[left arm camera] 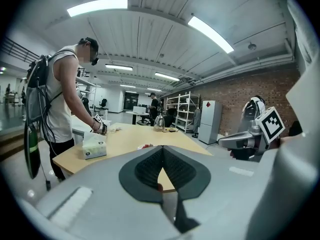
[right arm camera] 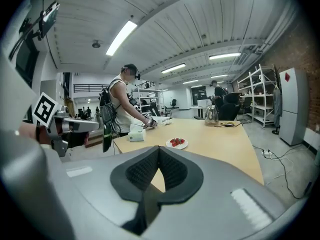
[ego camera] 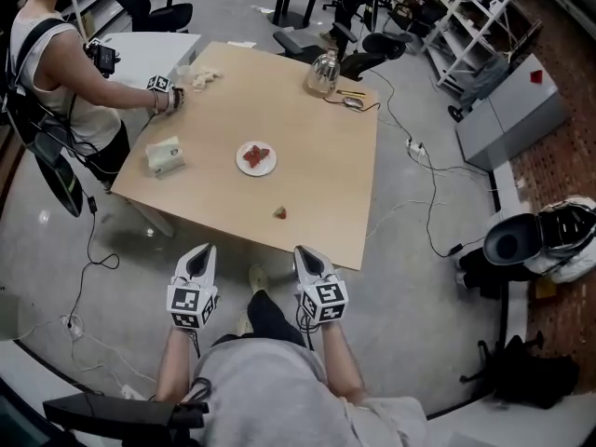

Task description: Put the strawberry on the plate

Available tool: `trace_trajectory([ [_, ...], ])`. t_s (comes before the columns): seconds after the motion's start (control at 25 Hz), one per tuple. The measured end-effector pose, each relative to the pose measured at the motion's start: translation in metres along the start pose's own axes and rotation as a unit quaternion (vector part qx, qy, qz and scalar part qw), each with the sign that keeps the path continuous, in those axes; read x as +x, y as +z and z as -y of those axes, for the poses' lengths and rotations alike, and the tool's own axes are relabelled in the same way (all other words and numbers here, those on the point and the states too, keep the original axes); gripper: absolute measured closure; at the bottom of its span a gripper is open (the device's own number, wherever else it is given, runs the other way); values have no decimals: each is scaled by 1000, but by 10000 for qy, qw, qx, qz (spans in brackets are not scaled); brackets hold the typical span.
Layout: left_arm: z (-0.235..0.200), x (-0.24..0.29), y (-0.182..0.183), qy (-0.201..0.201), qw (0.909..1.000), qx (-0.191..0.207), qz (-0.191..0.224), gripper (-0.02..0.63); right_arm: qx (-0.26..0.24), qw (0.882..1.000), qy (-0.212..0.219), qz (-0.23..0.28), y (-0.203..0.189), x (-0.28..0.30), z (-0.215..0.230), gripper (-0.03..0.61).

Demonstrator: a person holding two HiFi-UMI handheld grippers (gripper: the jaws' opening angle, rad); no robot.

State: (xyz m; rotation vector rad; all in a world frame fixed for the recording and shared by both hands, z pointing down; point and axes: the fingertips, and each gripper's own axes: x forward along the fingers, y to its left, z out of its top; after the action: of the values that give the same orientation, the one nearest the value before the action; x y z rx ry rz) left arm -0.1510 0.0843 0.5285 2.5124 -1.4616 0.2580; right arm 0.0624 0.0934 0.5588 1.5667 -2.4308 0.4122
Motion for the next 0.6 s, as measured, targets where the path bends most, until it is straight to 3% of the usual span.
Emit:
trace_trajectory([
  [0.6, -21, 81, -7, 102, 9987, -145, -468, 594, 4, 9987, 152, -485, -7, 72, 58, 571],
])
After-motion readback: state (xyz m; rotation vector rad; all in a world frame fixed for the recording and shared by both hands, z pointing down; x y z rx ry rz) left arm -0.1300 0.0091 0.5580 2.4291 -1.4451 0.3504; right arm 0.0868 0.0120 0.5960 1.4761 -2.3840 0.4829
